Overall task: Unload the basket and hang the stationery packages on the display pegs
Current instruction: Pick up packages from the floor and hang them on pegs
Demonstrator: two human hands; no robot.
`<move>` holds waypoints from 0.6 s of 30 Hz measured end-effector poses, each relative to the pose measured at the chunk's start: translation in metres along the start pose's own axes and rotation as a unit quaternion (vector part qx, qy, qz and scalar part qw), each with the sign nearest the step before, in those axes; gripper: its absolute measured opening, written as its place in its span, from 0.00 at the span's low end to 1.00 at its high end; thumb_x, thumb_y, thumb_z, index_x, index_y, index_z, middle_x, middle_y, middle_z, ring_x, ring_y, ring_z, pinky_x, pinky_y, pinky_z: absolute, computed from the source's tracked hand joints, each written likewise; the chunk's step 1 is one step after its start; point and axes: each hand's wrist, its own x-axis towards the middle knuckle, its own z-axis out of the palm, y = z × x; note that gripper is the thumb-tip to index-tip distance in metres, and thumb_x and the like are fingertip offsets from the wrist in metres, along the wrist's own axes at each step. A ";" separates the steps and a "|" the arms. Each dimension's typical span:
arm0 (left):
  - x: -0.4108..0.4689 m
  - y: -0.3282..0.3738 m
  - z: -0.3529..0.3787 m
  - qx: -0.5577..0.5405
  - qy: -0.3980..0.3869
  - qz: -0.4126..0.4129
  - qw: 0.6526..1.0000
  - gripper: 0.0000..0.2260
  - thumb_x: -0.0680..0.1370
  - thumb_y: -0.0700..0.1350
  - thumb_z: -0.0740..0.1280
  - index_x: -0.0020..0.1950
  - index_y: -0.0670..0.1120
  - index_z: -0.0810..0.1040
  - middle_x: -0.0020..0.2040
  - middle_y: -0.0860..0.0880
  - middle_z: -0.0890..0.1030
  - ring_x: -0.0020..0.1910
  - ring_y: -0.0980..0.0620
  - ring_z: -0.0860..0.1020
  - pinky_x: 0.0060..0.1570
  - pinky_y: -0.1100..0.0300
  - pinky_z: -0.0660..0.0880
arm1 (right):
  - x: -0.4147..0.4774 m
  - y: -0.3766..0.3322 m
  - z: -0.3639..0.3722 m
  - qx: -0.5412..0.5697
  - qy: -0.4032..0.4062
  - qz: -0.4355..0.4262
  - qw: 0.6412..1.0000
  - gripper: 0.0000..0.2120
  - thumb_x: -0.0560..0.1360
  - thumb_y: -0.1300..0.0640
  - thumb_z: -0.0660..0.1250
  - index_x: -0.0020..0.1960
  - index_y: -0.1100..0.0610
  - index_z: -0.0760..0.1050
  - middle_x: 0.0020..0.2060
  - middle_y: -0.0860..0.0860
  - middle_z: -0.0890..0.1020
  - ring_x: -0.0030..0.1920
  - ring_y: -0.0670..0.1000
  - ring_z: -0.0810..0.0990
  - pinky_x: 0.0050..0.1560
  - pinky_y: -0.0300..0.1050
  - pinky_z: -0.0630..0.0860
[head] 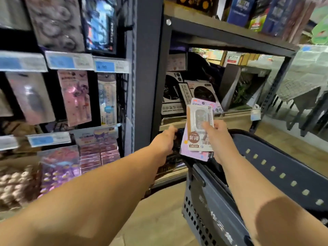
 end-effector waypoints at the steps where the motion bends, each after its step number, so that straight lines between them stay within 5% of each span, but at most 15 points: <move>1: -0.007 0.006 -0.012 -0.026 -0.008 0.011 1.000 0.19 0.84 0.59 0.50 0.58 0.52 0.78 0.60 0.48 0.80 0.55 0.49 0.78 0.58 0.53 0.75 | -0.006 -0.005 0.017 -0.004 -0.026 -0.002 1.000 0.08 0.79 0.48 0.65 0.54 0.48 0.68 0.45 0.56 0.82 0.42 0.55 0.85 0.45 0.56 0.83; 5: -0.048 0.021 -0.071 -0.010 -0.005 0.042 0.999 0.18 0.84 0.58 0.53 0.52 0.49 0.78 0.42 0.47 0.83 0.42 0.46 0.82 0.42 0.50 0.82 | -0.041 -0.027 0.088 -0.014 -0.106 -0.035 0.994 0.07 0.79 0.48 0.65 0.52 0.47 0.68 0.47 0.58 0.82 0.45 0.57 0.84 0.47 0.56 0.83; 8: -0.080 0.020 -0.124 -0.033 0.023 0.048 0.998 0.14 0.83 0.55 0.58 0.51 0.46 0.76 0.38 0.47 0.80 0.34 0.47 0.80 0.36 0.47 0.81 | -0.073 -0.041 0.136 -0.022 -0.153 -0.055 0.986 0.09 0.79 0.49 0.64 0.56 0.51 0.69 0.42 0.54 0.80 0.43 0.53 0.81 0.46 0.51 0.79; 11: -0.115 0.015 -0.182 -0.031 0.070 0.043 0.996 0.10 0.83 0.50 0.62 0.51 0.44 0.75 0.40 0.42 0.79 0.32 0.46 0.78 0.28 0.54 0.78 | -0.102 -0.045 0.181 -0.034 -0.214 -0.056 0.975 0.08 0.80 0.47 0.63 0.50 0.50 0.69 0.38 0.49 0.77 0.44 0.48 0.76 0.54 0.50 0.73; 14: -0.156 -0.001 -0.236 -0.040 0.116 0.026 0.992 0.05 0.82 0.43 0.62 0.48 0.44 0.75 0.36 0.45 0.81 0.31 0.50 0.81 0.26 0.61 0.76 | -0.136 -0.041 0.225 -0.057 -0.298 -0.047 0.952 0.10 0.79 0.44 0.63 0.46 0.49 0.68 0.41 0.48 0.77 0.51 0.49 0.75 0.56 0.50 0.69; 18: -0.210 -0.037 -0.303 -0.038 0.149 -0.002 0.988 0.07 0.82 0.40 0.61 0.45 0.44 0.75 0.30 0.50 0.81 0.29 0.55 0.80 0.27 0.64 0.76 | -0.187 -0.024 0.287 -0.106 -0.372 -0.051 0.921 0.17 0.79 0.43 0.62 0.58 0.56 0.70 0.51 0.50 0.78 0.52 0.51 0.77 0.52 0.48 0.73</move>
